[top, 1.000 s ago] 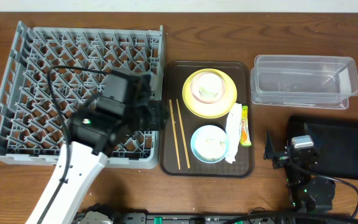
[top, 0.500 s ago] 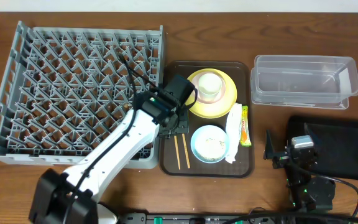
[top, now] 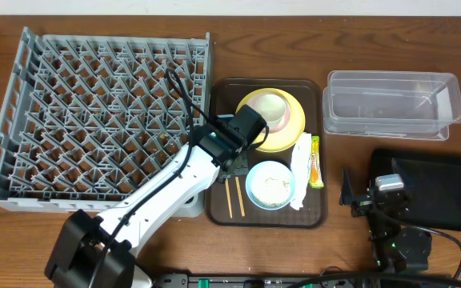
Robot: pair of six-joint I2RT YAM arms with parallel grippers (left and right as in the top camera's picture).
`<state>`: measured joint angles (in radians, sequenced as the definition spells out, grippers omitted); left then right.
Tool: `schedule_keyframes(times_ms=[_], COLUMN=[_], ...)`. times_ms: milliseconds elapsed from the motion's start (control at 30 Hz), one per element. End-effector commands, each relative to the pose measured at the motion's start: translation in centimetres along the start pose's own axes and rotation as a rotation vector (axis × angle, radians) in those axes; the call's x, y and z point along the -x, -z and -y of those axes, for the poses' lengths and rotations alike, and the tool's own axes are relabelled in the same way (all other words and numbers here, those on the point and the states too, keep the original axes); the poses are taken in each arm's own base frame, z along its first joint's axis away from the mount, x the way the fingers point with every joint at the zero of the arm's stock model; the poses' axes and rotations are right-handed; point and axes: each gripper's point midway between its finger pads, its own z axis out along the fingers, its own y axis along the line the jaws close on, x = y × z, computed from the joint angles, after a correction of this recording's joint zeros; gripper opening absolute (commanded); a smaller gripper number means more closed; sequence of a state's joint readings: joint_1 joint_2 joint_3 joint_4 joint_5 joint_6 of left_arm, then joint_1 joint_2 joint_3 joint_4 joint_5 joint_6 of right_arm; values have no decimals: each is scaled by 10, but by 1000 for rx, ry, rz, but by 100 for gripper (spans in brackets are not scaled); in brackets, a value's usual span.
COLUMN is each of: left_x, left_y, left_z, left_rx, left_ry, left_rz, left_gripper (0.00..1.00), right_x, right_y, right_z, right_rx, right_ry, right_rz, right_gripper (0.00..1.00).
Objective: Sort waste into correct bins and load items into the dishwasher
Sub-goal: 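Reach the left gripper to the wooden chopsticks and grasp one, then carry the chopstick with the left gripper and drop it into the rack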
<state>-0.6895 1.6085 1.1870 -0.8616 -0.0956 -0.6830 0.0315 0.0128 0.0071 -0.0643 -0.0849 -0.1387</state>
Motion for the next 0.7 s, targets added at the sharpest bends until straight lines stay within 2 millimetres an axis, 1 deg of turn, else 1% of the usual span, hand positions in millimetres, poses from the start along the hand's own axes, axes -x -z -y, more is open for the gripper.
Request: schedule_keyframes(times_ms=[0, 167, 367, 567, 667], left_x=[-7, -17, -18, -22, -25], left_y=[-15, -36, -50, -72, -80], left_z=[-10, -16, -13, -13, -13], left_rx=[44, 44, 28, 50, 63], left_ry=[4, 35, 53, 54, 52], left_rz=[1, 2, 18, -4, -17], left_gripper=[25, 25, 25, 25, 25], right_x=[-1, -1, -1, -1, -1], right_y=[0, 0, 0, 0, 0], right_z=[1, 1, 1, 1, 1], right_rx=[-7, -8, -7, -7, -7], right_ry=[-14, -14, -14, -14, -14], right_rz=[-2, -2, -2, -2, -2], right_gripper=[99, 99, 99, 99, 99])
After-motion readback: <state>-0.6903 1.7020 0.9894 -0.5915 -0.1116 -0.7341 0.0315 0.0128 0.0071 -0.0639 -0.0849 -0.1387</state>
